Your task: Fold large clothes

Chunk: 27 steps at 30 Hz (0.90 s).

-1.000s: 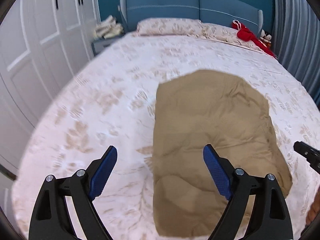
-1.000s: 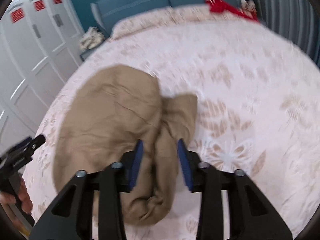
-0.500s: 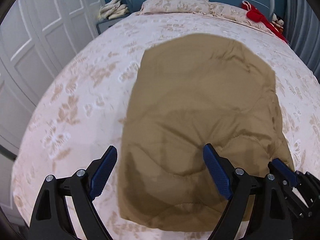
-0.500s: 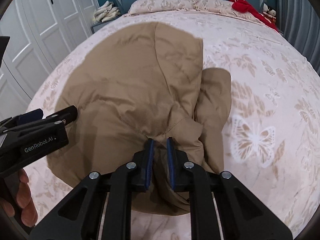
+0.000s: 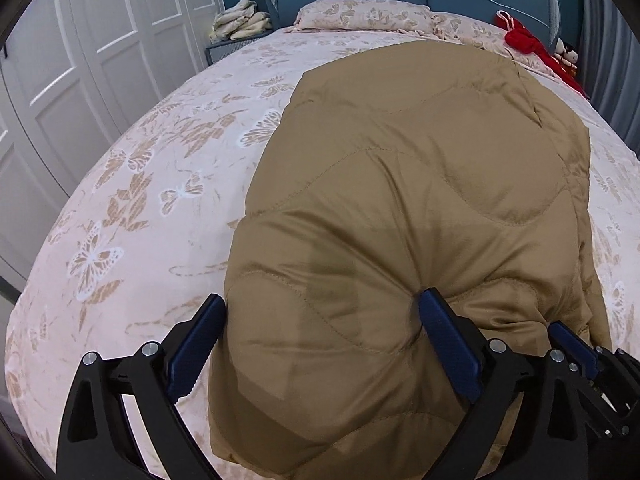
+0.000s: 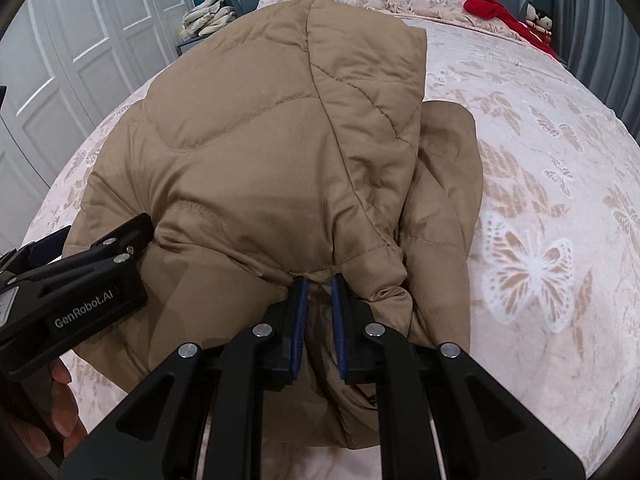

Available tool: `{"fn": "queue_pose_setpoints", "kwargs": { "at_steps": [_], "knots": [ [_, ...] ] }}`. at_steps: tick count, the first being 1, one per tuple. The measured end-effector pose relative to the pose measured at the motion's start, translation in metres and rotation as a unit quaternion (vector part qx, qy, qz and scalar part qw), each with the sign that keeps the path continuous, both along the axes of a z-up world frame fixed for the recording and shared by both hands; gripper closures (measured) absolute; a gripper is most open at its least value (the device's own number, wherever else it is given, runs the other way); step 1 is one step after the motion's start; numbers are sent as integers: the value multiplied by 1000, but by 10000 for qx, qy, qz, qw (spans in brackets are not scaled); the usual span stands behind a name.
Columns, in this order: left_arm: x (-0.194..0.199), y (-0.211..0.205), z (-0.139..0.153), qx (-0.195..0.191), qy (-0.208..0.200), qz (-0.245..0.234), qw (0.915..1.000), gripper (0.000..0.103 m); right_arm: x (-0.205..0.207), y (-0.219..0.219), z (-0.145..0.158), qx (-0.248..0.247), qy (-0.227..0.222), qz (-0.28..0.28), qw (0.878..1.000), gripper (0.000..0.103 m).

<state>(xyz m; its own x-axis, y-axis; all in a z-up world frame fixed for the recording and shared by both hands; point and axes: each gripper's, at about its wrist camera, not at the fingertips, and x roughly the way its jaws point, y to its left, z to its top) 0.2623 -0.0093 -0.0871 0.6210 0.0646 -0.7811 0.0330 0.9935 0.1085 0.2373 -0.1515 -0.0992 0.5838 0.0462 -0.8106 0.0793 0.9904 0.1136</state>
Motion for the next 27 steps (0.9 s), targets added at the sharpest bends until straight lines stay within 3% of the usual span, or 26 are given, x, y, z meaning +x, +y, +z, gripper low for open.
{"fn": "queue_pose_setpoints", "kwargs": {
  "at_steps": [4,6,8,10,21,27],
  "knots": [
    [-9,4,7,-113,-34,11,9999,6,-6,-4,10,162,-74,-82,9998,90],
    [-20,10,14,-264,4,45,9996,6,-22,-6,24,229,-233,-147,9994,82],
    [-36,13,20,-273,-11,105,9996,6,-41,-2,39,39,-444,-158,9989,54],
    [-59,15,27,-257,-81,196,9994,7,-65,3,50,-198,-637,-253,9974,41],
    [-155,9,19,36,165,157,9997,7,-162,2,53,-196,-511,-758,9956,39],
    [-188,11,17,90,79,218,9997,7,-195,10,50,-421,-470,-647,9959,38]
  ]
}}
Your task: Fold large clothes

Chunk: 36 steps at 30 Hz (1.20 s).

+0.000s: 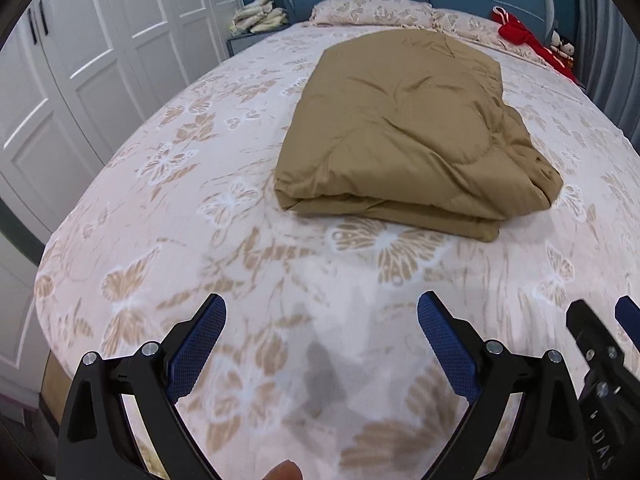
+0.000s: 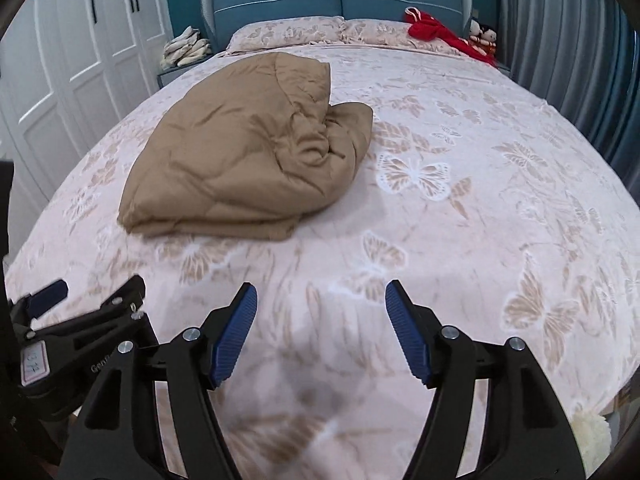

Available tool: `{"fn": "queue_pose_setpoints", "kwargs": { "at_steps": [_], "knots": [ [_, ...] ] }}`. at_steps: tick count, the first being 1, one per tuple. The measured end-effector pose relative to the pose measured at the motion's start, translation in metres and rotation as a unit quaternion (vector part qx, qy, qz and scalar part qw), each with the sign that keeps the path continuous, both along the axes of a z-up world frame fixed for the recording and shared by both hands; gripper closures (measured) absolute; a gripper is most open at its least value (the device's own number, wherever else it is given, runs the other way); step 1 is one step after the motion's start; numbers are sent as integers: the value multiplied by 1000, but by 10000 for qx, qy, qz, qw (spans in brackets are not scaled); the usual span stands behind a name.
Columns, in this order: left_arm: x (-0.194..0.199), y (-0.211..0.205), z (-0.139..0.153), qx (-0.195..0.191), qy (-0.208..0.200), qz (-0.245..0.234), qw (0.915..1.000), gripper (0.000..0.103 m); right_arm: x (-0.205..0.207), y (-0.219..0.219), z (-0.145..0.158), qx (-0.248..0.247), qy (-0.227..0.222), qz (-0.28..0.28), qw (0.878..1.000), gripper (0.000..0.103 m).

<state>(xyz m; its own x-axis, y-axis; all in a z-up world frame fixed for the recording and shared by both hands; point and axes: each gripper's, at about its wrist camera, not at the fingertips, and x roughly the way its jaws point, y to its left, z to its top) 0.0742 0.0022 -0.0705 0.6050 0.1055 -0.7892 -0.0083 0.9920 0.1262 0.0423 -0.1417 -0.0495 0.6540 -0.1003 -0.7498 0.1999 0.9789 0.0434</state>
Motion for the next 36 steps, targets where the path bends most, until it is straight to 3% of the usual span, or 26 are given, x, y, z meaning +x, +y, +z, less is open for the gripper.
{"fn": "queue_pose_setpoints", "kwargs": {
  "at_steps": [4,13,36],
  "knots": [
    [-17,-3,2,49,-56,-86,9999,7,-16,7,-1,-106,24,102,9999,38],
    [-39,7,2,14,-209,190,9996,9,-31,15,0,-162,-25,147,9998,38],
    [-56,10,17,198,-553,298,9978,11,-44,22,10,-183,-165,89,9997,38]
  ]
}}
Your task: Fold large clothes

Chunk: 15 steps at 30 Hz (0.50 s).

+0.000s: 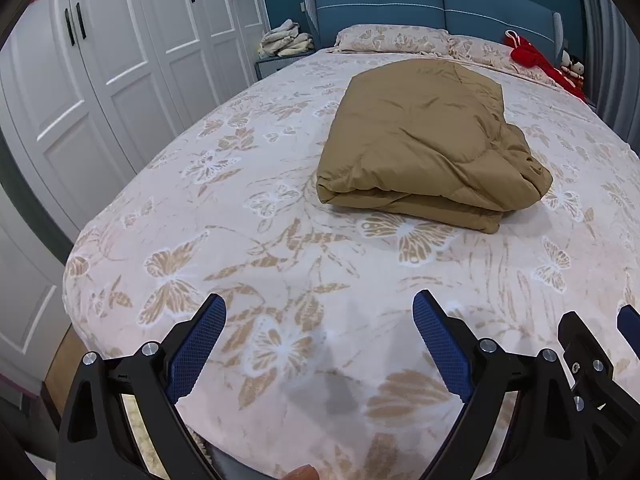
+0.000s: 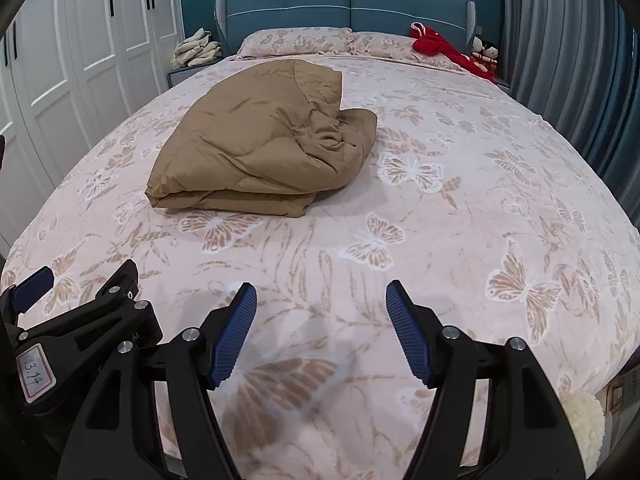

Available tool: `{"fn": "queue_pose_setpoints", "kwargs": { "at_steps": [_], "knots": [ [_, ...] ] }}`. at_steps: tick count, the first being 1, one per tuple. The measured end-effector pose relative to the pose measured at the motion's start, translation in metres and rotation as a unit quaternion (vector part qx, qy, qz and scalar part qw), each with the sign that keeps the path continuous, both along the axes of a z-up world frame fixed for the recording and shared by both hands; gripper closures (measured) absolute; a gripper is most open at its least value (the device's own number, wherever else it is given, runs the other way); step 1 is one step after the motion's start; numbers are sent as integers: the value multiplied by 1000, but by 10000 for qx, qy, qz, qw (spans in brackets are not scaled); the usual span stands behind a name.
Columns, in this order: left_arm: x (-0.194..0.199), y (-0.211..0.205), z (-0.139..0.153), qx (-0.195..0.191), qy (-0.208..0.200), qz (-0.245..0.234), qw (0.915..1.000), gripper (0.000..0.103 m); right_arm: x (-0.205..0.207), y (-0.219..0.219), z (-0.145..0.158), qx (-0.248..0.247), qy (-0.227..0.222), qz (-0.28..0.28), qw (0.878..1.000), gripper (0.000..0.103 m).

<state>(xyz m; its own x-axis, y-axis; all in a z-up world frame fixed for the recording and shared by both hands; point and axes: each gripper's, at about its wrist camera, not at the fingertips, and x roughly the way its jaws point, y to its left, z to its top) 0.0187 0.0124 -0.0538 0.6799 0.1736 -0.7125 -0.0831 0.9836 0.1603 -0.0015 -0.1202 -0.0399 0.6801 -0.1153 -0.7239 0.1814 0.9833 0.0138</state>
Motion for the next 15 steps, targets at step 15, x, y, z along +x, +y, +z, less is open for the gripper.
{"fn": "queue_pose_setpoints", "kwargs": {
  "at_steps": [15],
  "knots": [
    [-1,-1,1,75,-15,13,10000,12,-2,0,2,11,0,-35,10000,38]
  ]
}}
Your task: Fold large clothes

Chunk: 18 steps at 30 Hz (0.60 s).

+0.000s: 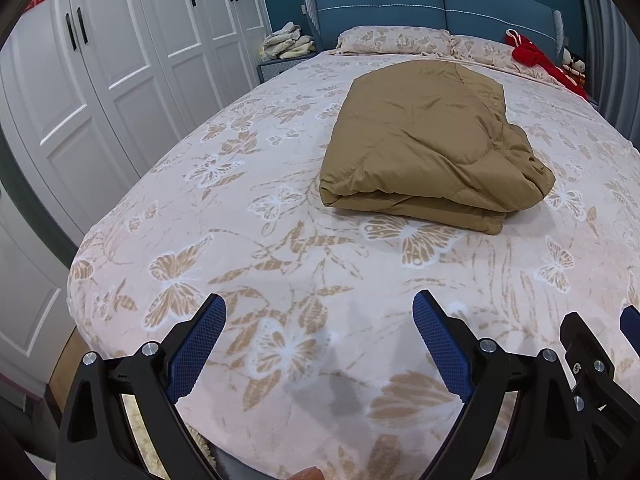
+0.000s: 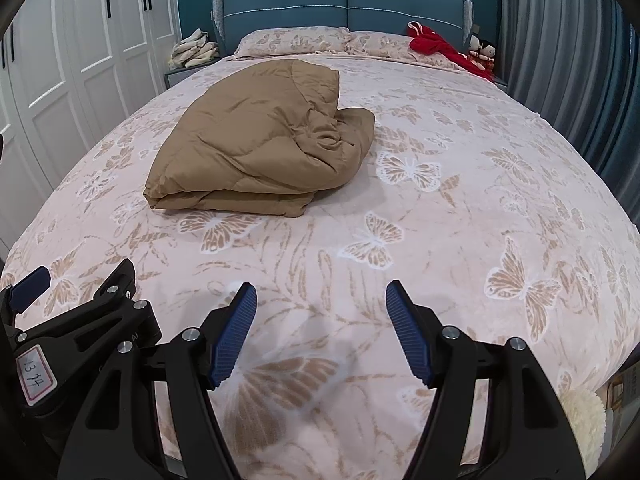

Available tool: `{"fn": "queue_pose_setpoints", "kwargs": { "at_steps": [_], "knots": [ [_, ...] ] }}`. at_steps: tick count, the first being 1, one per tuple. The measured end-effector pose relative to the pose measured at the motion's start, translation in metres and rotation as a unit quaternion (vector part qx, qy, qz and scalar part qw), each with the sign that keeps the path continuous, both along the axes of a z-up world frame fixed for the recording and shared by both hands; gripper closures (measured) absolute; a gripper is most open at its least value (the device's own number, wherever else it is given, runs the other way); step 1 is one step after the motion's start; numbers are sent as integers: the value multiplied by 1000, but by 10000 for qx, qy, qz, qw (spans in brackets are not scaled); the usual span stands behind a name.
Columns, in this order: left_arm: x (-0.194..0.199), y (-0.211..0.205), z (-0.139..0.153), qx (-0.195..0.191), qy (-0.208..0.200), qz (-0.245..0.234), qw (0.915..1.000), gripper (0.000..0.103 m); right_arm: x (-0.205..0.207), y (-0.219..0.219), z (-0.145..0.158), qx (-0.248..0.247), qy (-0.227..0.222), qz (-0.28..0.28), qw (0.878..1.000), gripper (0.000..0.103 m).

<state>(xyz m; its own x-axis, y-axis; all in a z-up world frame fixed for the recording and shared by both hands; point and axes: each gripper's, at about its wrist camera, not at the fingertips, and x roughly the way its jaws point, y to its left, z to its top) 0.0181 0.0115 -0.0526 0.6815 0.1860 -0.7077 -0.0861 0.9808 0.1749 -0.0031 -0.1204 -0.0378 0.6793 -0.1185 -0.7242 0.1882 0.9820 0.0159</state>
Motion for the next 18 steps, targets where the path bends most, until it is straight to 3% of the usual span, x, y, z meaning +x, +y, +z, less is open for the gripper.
{"fn": "queue_pose_setpoints", "kwargs": {
  "at_steps": [18],
  "knots": [
    [0,-1,1,26,-6,20,10000,12,0,-1,0,-24,5,-3,10000,38]
  ]
}}
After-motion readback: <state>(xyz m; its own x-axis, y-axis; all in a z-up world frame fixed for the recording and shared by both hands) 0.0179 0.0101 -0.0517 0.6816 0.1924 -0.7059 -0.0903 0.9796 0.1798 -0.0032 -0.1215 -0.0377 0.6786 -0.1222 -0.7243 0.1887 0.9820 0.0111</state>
